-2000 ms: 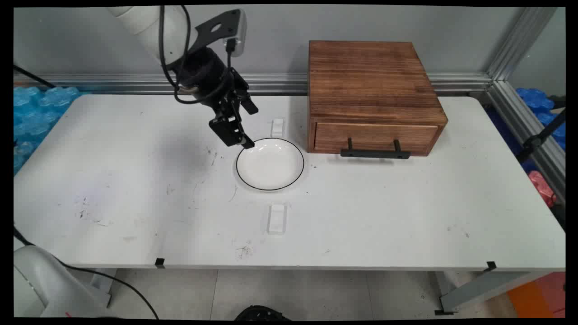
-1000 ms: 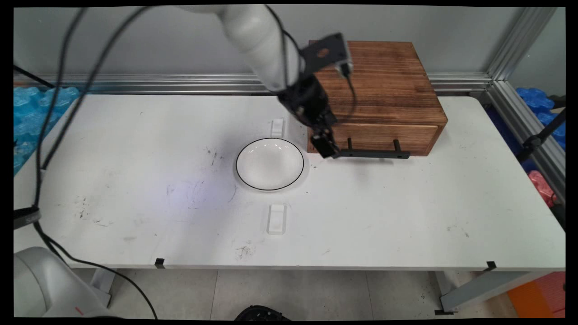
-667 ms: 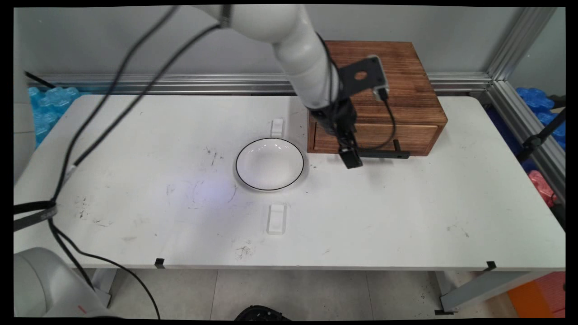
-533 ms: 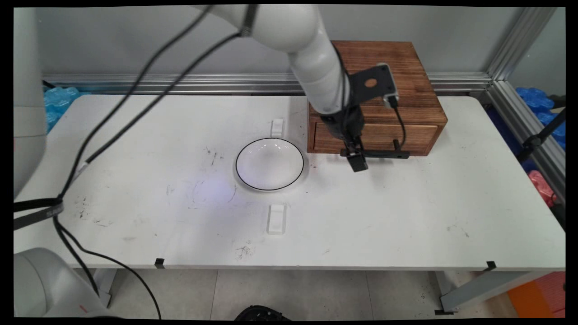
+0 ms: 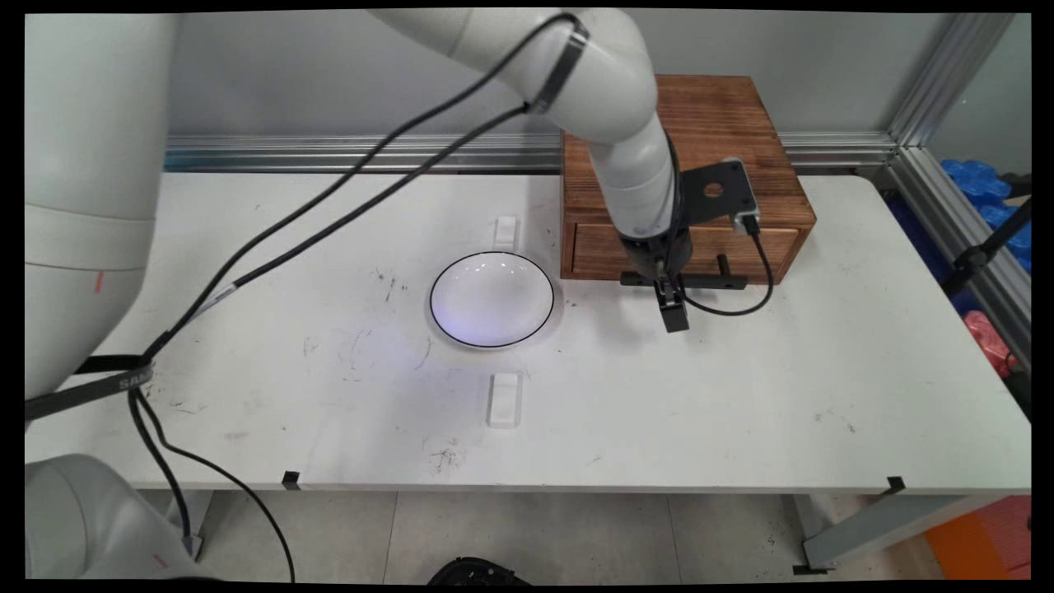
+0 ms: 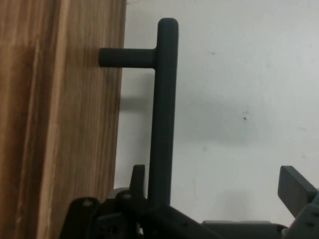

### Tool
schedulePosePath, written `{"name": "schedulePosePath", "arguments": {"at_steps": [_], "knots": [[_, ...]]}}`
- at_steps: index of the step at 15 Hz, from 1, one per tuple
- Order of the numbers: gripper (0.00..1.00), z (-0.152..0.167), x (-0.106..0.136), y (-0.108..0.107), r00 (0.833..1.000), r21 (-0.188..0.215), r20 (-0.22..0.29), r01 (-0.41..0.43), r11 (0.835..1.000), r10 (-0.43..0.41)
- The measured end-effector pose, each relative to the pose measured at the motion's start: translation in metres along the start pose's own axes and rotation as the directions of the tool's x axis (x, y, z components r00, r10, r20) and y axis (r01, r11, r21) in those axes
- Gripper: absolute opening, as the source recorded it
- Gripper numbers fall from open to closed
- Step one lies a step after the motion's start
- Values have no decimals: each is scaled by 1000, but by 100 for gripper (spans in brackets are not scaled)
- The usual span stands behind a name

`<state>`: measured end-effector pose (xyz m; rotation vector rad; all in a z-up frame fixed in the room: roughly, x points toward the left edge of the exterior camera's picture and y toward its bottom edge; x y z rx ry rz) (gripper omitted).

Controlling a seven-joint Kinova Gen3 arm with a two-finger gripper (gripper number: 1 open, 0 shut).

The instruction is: Open the drawer

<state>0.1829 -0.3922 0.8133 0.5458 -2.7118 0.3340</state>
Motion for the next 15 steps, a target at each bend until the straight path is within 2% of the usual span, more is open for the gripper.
{"name": "schedulePosePath", "arguments": {"at_steps": [8,15], "knots": [[100,37,14,-3,999,-5,45,-1,1000,2],[100,40,19,8,998,-30,63,-3,1000,5]]}}
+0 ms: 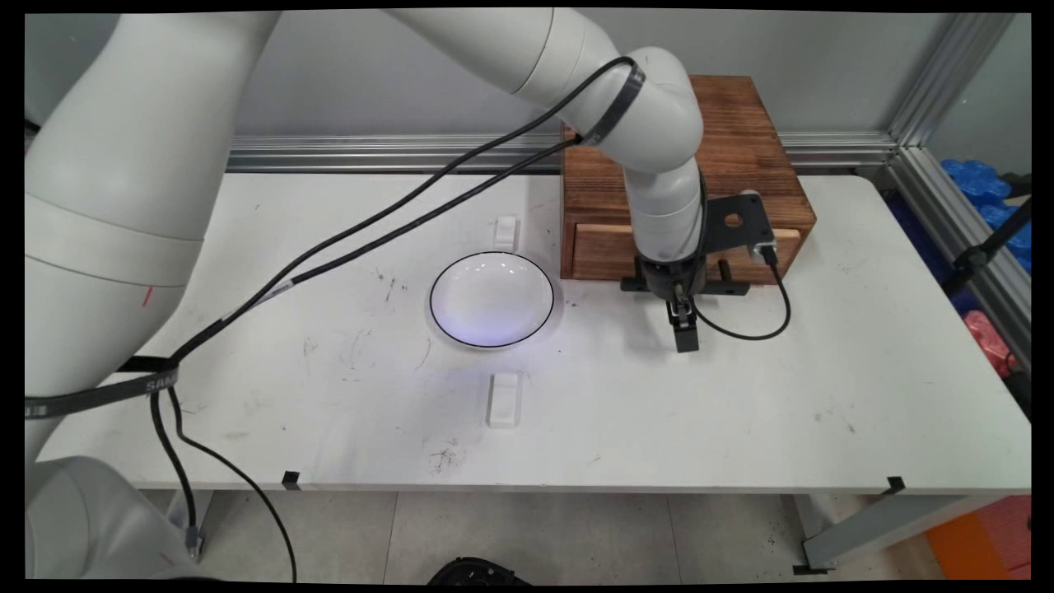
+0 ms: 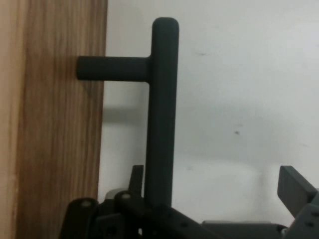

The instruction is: Open the drawer

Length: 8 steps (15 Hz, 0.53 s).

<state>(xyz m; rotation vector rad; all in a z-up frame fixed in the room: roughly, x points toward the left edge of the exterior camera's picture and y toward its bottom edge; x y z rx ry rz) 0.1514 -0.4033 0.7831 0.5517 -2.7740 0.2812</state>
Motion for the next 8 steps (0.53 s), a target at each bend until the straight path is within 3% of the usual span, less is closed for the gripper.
{"name": "schedulePosePath", "arguments": {"at_steps": [8], "knots": [[100,-18,-7,47,1000,-73,23,-10,997,12]]}}
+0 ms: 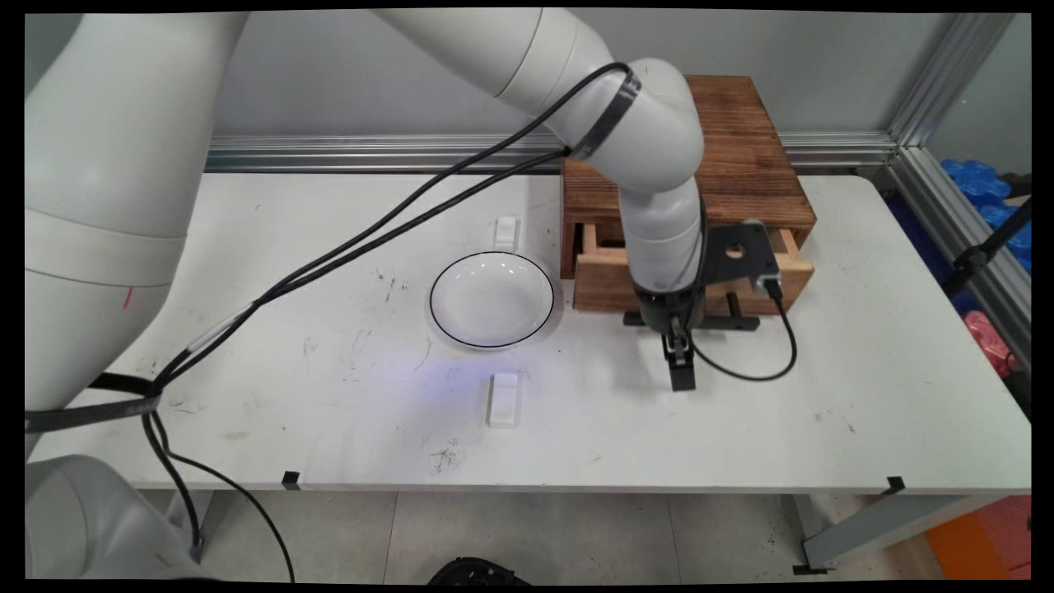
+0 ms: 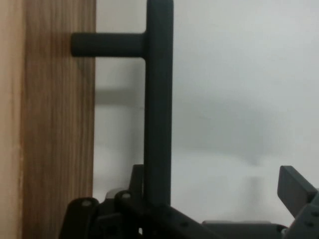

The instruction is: Open the drawer

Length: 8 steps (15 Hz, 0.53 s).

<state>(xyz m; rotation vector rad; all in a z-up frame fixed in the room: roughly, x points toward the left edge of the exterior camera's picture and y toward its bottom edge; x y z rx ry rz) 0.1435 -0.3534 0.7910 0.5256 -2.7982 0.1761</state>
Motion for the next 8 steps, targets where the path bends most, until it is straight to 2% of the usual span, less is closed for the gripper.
{"name": "schedulePosePath", "arguments": {"at_steps": [8], "knots": [[100,-12,-9,65,1000,-86,1,-16,996,16]]}}
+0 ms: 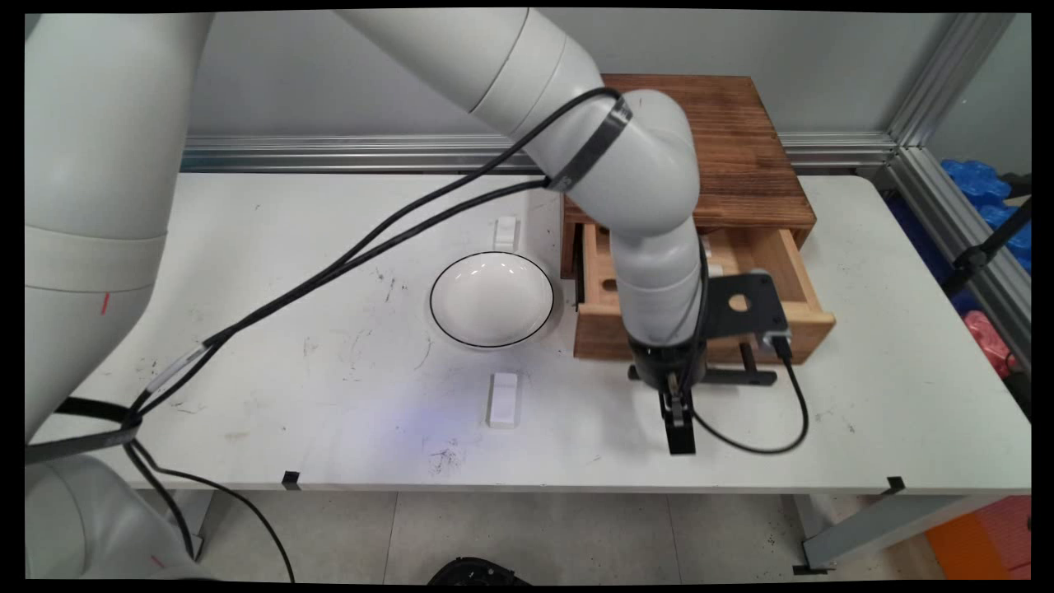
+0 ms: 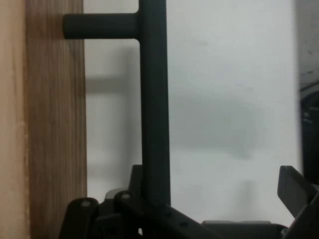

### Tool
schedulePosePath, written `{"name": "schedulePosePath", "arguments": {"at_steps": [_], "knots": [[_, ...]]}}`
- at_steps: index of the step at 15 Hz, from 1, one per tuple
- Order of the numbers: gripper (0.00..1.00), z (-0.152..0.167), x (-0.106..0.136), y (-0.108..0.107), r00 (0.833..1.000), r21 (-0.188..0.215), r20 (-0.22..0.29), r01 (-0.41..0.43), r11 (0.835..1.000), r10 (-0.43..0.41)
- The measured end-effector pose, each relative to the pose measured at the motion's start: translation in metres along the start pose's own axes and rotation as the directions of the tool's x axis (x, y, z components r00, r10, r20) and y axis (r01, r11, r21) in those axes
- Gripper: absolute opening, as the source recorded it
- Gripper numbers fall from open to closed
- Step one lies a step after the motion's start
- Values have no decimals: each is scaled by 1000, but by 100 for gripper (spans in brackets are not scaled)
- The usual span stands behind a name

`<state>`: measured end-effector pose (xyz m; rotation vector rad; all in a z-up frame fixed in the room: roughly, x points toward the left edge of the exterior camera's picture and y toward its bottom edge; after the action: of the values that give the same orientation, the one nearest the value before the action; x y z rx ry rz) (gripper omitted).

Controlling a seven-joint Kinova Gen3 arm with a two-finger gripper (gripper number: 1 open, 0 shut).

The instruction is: Open the drawer

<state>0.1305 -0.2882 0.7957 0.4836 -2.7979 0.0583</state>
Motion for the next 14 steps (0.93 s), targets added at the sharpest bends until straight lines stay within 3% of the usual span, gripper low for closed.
{"name": "schedulePosePath", "arguments": {"at_steps": [14], "knots": [[100,-2,-1,89,999,-55,-48,-27,998,24]]}}
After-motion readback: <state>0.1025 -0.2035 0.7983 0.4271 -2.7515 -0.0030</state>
